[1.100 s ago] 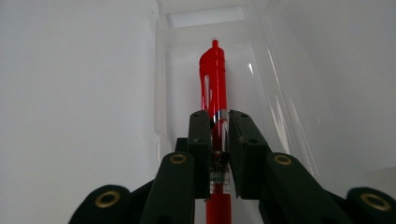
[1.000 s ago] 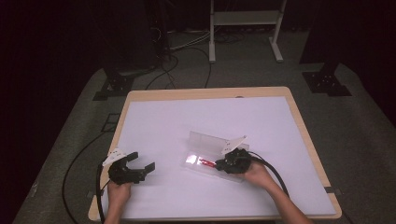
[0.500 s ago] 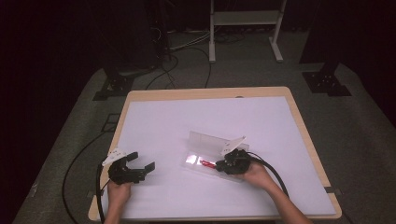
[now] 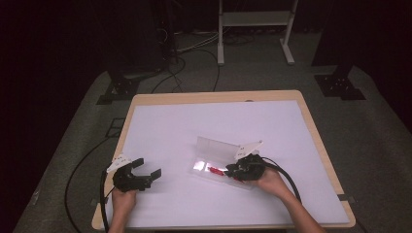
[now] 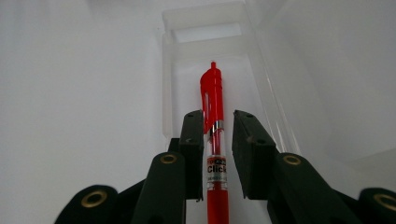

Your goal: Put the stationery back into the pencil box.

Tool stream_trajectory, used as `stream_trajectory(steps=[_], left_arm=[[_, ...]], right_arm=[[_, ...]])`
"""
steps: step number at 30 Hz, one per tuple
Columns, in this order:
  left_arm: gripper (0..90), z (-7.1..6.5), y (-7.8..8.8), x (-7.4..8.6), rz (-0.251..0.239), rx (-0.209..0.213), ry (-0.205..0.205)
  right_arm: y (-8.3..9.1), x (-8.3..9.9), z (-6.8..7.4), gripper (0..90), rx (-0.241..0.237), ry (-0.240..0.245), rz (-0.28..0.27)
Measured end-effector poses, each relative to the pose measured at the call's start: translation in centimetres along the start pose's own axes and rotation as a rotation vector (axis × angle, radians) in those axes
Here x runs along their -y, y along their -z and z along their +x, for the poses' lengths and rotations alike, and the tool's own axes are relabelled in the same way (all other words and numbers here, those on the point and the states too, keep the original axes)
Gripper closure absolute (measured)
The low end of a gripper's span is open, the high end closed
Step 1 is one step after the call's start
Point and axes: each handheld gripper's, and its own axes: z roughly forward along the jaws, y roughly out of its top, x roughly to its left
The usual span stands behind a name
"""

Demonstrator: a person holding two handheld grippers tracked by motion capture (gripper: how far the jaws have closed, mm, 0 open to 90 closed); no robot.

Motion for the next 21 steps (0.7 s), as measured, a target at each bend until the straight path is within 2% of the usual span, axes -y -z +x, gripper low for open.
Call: stream_trajectory(steps=[14,21], left_arm=[[0.0,0.0,0.0,0.0,0.0,0.0,0.0],[0.0,0.0,-0.1,0.0,0.0,0.0,-0.002]], right_arm=[[2.8,-0.1,0.4,66.9,0.03,0.014,-0.04],[3.7,0.2,0.4,62.6,0.037,0.016,-0.039]])
